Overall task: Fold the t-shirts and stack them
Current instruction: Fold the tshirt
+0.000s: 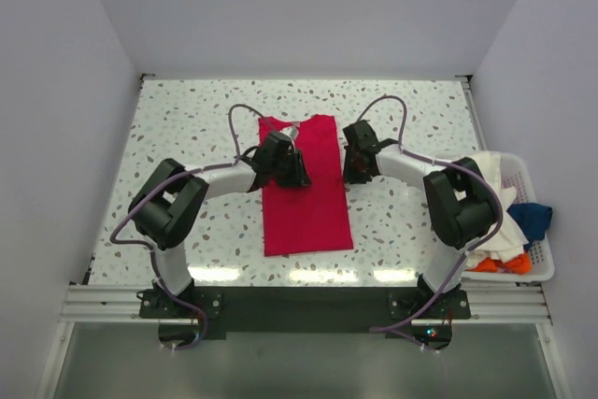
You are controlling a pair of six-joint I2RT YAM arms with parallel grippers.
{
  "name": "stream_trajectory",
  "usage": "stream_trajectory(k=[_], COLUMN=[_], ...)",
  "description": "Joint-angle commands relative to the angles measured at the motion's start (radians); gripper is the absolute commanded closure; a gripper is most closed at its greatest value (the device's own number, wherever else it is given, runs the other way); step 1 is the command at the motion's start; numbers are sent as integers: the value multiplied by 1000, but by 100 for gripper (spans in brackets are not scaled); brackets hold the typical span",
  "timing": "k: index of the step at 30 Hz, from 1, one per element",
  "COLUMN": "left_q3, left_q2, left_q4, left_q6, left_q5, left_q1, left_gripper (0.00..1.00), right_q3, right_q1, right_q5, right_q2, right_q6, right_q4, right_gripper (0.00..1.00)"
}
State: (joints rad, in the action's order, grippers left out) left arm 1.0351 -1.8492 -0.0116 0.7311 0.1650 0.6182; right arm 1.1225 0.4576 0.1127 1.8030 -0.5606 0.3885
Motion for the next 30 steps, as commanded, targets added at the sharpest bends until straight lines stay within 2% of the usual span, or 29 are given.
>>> stream_trajectory(k=[1, 5, 7, 13, 19, 24, 30], left_q3=[28, -70, -169, -435, -614, -694, -767], left_q2=[135, 280, 385, 654, 815, 861, 877], left_q4=[1, 51, 71, 162, 206, 207, 191], left_q6=[-48, -21, 16, 109, 206, 240, 263], left_q5=[2, -13, -15, 5, 79, 136, 180], left_q1=[-14, -37, -64, -90, -90, -87, -68], left_gripper=[62, 57, 54, 48, 46, 46, 46], right_q3=[5, -52, -124, -357, -521, -593, -654], right_q1=[-11, -19, -19, -19, -19, -17, -17], right_q5=[-1, -77, -142, -316, -415, -464, -508], right_q2=[-102, -203, -250, -456, -599, -643, -617], right_q6=[16, 10, 4, -18, -53, -87, -108], right_q4=[16, 26, 23, 39, 67, 72, 27], right_gripper=[75, 58, 54, 54, 54, 54, 54])
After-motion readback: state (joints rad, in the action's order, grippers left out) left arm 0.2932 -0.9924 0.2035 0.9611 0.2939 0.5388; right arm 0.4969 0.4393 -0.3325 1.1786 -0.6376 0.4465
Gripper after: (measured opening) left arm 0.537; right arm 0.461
